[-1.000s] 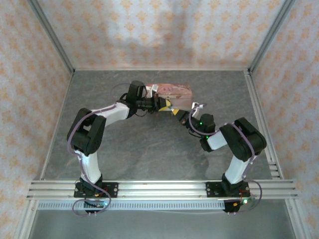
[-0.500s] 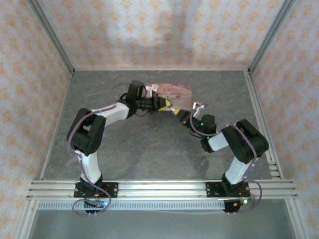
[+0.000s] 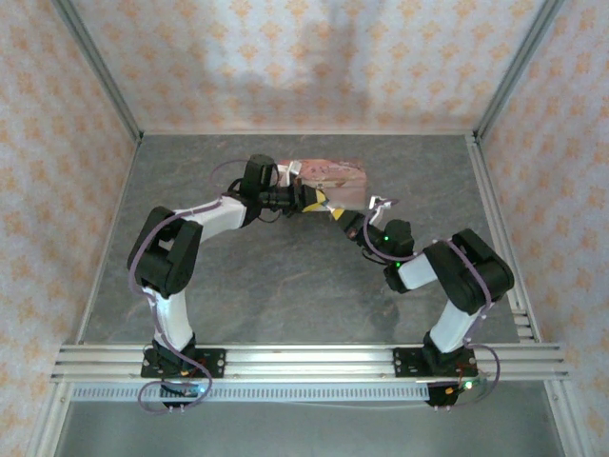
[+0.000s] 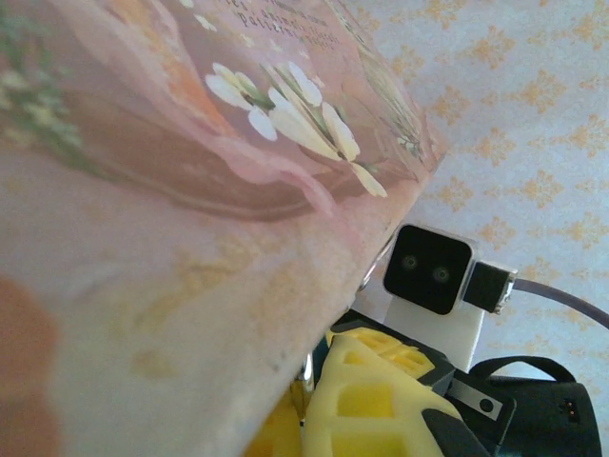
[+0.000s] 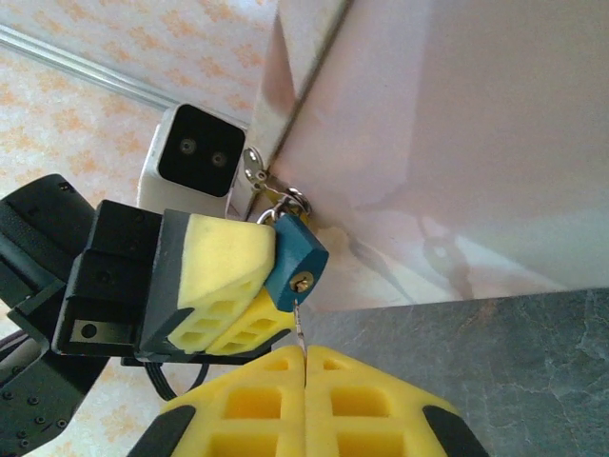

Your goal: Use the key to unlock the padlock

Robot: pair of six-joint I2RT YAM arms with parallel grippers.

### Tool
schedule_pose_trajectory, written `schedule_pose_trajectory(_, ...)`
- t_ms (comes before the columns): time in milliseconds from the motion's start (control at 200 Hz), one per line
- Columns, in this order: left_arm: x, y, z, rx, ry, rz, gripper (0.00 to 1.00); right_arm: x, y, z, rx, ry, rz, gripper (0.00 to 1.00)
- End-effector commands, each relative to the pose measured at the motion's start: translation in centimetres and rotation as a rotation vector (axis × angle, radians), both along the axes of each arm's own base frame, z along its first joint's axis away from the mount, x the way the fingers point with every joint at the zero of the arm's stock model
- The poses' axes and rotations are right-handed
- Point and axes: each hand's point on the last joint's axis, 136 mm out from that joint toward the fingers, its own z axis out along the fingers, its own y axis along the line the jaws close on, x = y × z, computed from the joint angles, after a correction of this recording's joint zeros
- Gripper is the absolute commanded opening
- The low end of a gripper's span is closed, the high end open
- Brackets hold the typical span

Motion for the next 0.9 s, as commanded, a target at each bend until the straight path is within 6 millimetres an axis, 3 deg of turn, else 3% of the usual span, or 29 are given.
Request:
schedule_pose_trajectory(0, -0.05, -0.12, 1.33, -0.051, -0.038, -0.030, 0.00, 0.04, -0.40, 2.55, 0.040, -0.073, -0.019, 0.00)
schedule_pose_trajectory(896, 0.08, -0.20, 1.88, -0.075, -0.047, -0.024, 0.00, 0.87, -0.04, 1.72, 0.036, -0.052, -0.018, 0.00)
